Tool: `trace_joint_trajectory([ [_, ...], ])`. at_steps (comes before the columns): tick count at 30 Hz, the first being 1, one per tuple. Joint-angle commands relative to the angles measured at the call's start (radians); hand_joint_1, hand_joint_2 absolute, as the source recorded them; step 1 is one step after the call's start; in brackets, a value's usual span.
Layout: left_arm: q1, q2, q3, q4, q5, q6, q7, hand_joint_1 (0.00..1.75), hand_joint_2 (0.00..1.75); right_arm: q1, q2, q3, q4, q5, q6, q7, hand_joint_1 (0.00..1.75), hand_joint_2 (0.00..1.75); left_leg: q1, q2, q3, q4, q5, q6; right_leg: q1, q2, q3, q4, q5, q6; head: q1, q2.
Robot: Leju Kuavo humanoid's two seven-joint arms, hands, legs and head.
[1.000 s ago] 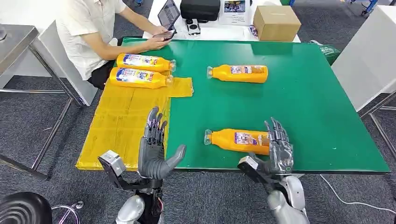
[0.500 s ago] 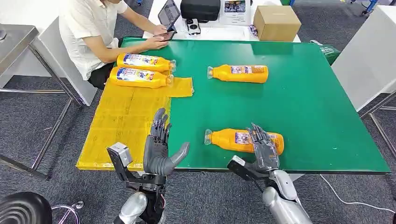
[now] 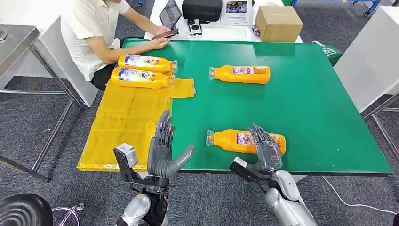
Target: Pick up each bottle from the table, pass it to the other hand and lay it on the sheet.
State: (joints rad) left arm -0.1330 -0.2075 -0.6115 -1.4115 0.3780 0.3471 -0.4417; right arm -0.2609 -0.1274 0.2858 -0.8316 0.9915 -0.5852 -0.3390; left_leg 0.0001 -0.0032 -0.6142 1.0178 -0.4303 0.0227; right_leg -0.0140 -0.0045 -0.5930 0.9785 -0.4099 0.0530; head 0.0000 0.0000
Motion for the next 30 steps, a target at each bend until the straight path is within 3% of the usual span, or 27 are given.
trace_joint_trajectory([
  [1, -0.012, 0.008, 0.013, 0.047, -0.01, -0.009, 0.016, 0.0, 1.75, 0.013, -0.101, 0.081, 0.003, 0.167, 0.002, 0.162, 0.0, 1.75, 0.0, -0.002, 0.003, -0.001, 0.0, -0.001, 0.0, -0.002, 0.004, -0.001, -0.001, -0.001, 0.0, 0.0],
  [7, 0.002, 0.004, 0.025, 0.037, -0.021, -0.022, 0.025, 0.0, 1.75, 0.063, -0.125, 0.071, -0.082, 0.249, -0.019, 0.215, 0.0, 1.75, 0.0, -0.003, 0.005, -0.001, 0.0, -0.001, 0.0, -0.003, 0.006, -0.002, -0.001, -0.002, 0.0, 0.0],
  [14, 0.005, 0.001, 0.031, 0.026, -0.017, -0.037, 0.032, 0.0, 1.75, 0.048, -0.12, 0.067, -0.083, 0.281, -0.021, 0.229, 0.0, 1.75, -0.001, -0.001, 0.006, -0.001, -0.001, -0.001, 0.0, -0.001, 0.006, -0.001, -0.001, -0.002, 0.0, 0.0],
  [16, 0.015, 0.013, 0.04, 0.025, 0.11, -0.139, 0.124, 0.0, 1.75, 0.034, -0.122, 0.071, -0.07, 0.298, -0.03, 0.237, 0.0, 1.75, -0.001, 0.0, 0.006, -0.001, -0.001, -0.001, 0.0, -0.001, 0.006, -0.001, -0.001, -0.002, 0.0, 0.0],
  [30, 0.0, 0.006, 0.045, 0.05, 0.097, -0.123, 0.087, 0.0, 1.75, 0.001, -0.085, 0.073, 0.025, 0.213, 0.046, 0.172, 0.0, 1.75, 0.0, 0.001, 0.006, -0.001, -0.001, -0.002, 0.001, 0.0, 0.006, -0.002, -0.001, -0.002, 0.0, 0.0],
])
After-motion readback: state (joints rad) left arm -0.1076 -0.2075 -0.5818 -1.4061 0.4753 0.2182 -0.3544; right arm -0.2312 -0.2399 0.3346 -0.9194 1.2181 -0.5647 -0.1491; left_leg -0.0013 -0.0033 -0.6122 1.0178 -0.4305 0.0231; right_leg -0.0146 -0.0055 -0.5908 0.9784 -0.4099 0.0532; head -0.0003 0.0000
